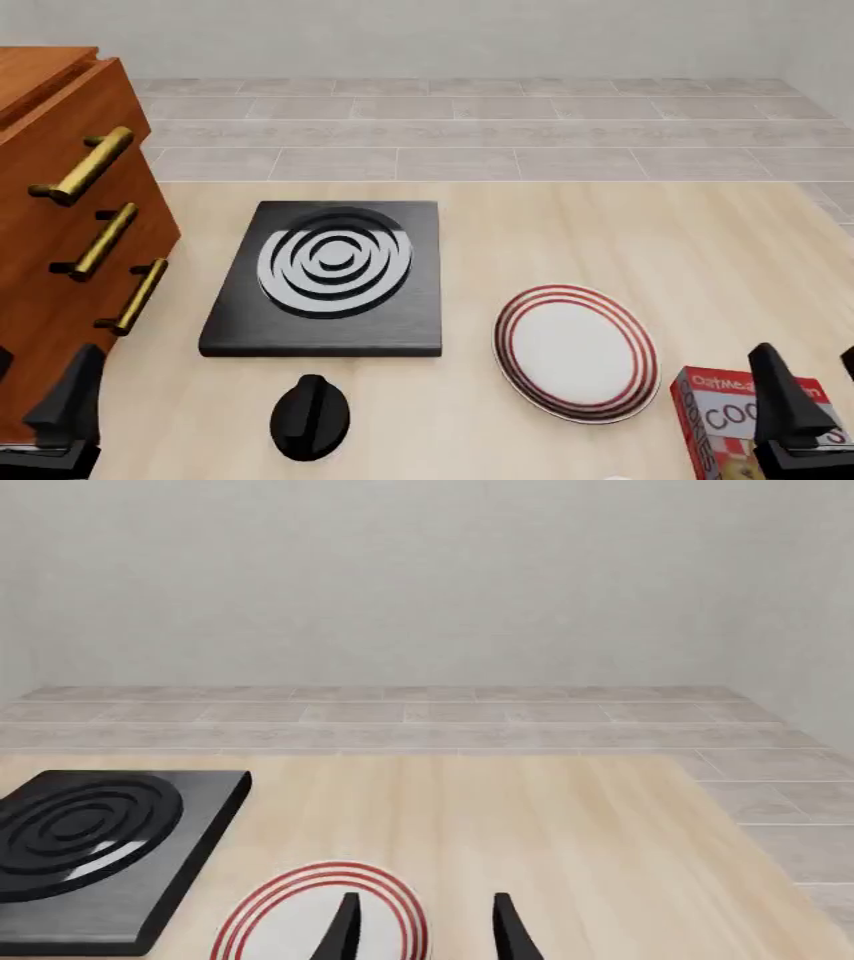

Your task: Pick the akita bowl in the top layer of the wooden cabinet and place it on the plate.

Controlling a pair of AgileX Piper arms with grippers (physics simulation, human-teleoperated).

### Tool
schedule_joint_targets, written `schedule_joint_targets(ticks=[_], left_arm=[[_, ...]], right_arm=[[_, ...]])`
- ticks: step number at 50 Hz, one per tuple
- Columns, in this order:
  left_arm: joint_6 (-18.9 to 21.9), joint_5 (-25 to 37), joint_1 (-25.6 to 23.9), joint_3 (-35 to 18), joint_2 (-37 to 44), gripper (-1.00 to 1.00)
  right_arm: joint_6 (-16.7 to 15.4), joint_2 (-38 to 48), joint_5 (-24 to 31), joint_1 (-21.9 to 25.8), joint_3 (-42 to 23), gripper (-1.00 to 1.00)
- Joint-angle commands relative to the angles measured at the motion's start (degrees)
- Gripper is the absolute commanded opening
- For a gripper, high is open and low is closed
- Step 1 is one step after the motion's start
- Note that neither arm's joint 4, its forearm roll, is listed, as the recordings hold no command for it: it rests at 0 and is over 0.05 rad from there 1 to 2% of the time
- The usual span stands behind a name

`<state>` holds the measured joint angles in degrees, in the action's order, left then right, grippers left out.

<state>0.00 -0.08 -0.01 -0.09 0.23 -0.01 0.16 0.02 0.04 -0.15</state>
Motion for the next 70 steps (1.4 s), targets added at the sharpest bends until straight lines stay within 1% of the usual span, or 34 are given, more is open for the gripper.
schedule_joint_targets(ticks=[1,9,17,20,21,22,23,26,28,30,34,41,42,43,44,46,49,52,60,66,70], left_arm=[[0.04,-0.17,0.03,-0.18,0.53,1.00],[-0.61,0.22,0.62,-1.04,0.83,1.00],[-1.00,2.16,-0.09,-4.76,1.21,1.00],[-0.40,2.58,-0.10,-6.88,2.23,1.00],[-0.62,2.64,-0.08,-7.35,2.71,1.00],[-1.38,3.64,-0.02,-8.94,3.29,1.00],[-1.38,3.64,-0.02,-8.94,3.29,1.00],[-0.50,5.47,-0.89,-11.86,3.89,1.00],[-0.43,5.50,-1.13,-12.93,4.86,1.00],[0.64,5.96,-1.93,-14.05,4.43,1.00],[0.90,6.04,-1.92,-14.58,5.18,1.00],[1.73,8.15,-2.87,-19.22,7.31,1.00],[1.45,8.43,-2.79,-20.00,7.82,1.00],[-0.18,8.48,-1.96,-20.53,8.77,1.00],[-0.38,8.41,-1.59,-21.11,9.68,1.00],[0.73,9.14,-2.27,-23.07,10.39,1.00],[0.84,9.60,-2.49,-24.24,11.20,1.00],[0.93,10.95,-2.87,-27.26,12.87,1.00],[1.22,13.09,-3.86,-31.11,14.42,1.00],[2.36,14.04,-4.56,-33.04,15.85,1.00],[2.44,15.03,-4.82,-34.55,16.78,1.00]], right_arm=[[-0.13,0.36,-0.21,-0.07,-0.11,1.00],[-0.33,0.06,0.15,-0.13,-0.22,1.00],[-0.35,-0.03,0.20,-0.25,-0.28,1.00],[-0.33,-0.07,0.29,-0.26,-0.33,1.00],[-0.37,-0.08,0.33,-0.26,-0.35,1.00],[-0.35,-0.08,0.36,-0.26,-0.34,1.00],[-0.35,-0.08,0.36,-0.26,-0.34,1.00],[-0.36,-0.06,0.46,-0.20,-0.32,1.00],[-0.31,-0.07,0.45,-0.17,-0.32,1.00],[-0.30,-0.08,0.47,-0.16,-0.32,1.00],[-0.23,-0.10,0.26,-0.24,-0.30,1.00],[-0.18,-0.12,0.12,-0.21,-0.34,1.00],[-0.16,-0.12,0.13,-0.21,-0.35,1.00],[-0.16,-0.12,0.13,-0.20,-0.35,1.00],[-0.14,-0.13,0.10,-0.19,-0.35,1.00],[-0.18,-0.13,-0.05,-0.24,-0.33,1.00],[-0.18,-0.13,-0.05,-0.24,-0.32,1.00],[-0.11,-0.13,-0.02,-0.11,-0.35,1.00],[-0.01,-0.13,-0.05,-0.07,-0.38,1.00],[-0.07,-0.13,-0.11,-0.07,-0.33,1.00],[-0.06,-0.13,-0.15,-0.12,-0.32,1.00]])
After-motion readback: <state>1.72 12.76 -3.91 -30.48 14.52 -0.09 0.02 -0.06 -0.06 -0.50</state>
